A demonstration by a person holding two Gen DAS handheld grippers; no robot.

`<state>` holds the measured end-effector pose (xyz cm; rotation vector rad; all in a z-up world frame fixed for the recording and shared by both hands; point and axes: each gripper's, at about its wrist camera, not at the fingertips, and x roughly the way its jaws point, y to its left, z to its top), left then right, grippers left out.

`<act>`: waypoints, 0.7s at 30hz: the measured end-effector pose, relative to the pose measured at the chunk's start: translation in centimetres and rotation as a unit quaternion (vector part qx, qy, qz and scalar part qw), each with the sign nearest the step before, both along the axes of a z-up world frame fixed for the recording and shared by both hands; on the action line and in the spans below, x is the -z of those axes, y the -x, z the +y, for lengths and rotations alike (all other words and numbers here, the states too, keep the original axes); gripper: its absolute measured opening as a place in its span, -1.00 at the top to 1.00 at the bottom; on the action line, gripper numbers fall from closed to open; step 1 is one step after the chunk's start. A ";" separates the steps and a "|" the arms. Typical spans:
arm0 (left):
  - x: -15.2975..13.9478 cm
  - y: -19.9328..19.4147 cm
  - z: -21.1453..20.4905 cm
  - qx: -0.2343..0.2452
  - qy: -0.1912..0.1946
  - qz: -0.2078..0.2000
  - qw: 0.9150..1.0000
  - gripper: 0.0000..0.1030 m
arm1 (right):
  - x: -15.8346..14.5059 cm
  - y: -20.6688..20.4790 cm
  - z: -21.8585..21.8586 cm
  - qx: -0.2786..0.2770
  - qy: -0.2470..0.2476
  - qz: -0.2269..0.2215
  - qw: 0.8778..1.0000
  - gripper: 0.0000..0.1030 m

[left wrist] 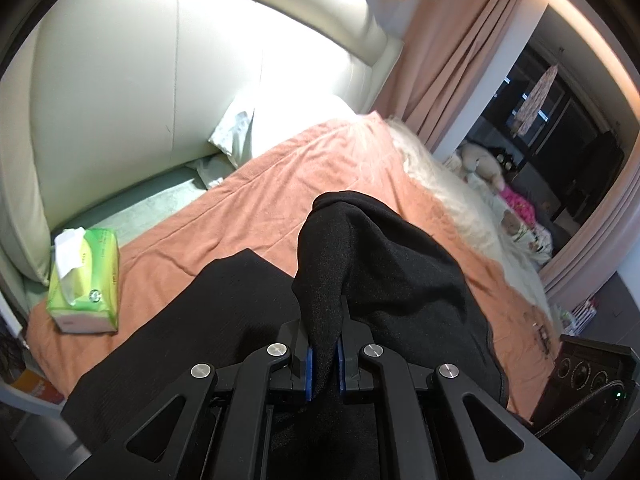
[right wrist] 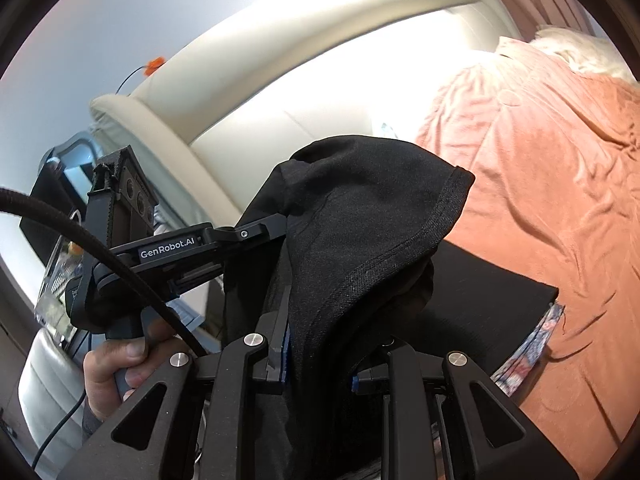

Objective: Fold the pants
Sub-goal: 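Carry the folded pants with both tools toward the clothes stack by the headboard, then lower the pants onto the clothes stack and open both tools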

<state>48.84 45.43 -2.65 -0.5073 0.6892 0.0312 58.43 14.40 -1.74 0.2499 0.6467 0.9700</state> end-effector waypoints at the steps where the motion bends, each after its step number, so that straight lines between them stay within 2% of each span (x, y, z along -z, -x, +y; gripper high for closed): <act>1: 0.8 -0.8 0.0 -0.005 -0.005 0.021 1.000 0.64 | 0.4 -0.3 -0.2 0.011 0.006 -0.001 1.000 0.63; 2: 1.3 -1.1 0.1 -0.011 -0.008 0.037 0.999 0.53 | 0.9 -0.8 -0.2 0.029 0.021 0.000 0.999 0.54; 3: 1.8 -1.3 0.2 -0.023 -0.015 0.054 0.998 0.30 | 1.7 -1.4 -0.2 0.044 0.036 0.013 0.998 0.32; 4: 2.3 -1.0 0.5 -0.038 -0.024 0.068 0.997 0.17 | 2.5 -1.9 -0.4 0.053 0.047 0.031 0.997 0.24; 6: 2.6 0.2 1.0 -0.043 -0.021 0.059 0.997 0.09 | 4.3 -2.9 -1.5 0.065 0.050 0.075 0.994 0.10; 8: 2.7 1.7 1.7 -0.048 -0.015 0.054 0.997 0.07 | 5.1 -3.0 -2.8 0.070 0.039 0.086 0.993 0.07; 11: 2.8 3.8 2.3 -0.061 -0.024 0.056 0.996 0.07 | 4.9 -2.6 -4.4 0.082 0.033 0.079 0.993 0.07; 16: 3.2 6.8 3.1 -0.082 -0.027 0.056 0.995 0.07 | 2.9 -0.4 -5.4 0.066 0.023 0.035 0.997 0.07; 21: 3.0 8.3 2.0 -0.074 -0.023 0.049 0.996 0.07 | 1.2 1.8 -4.5 0.026 0.030 -0.002 0.999 0.07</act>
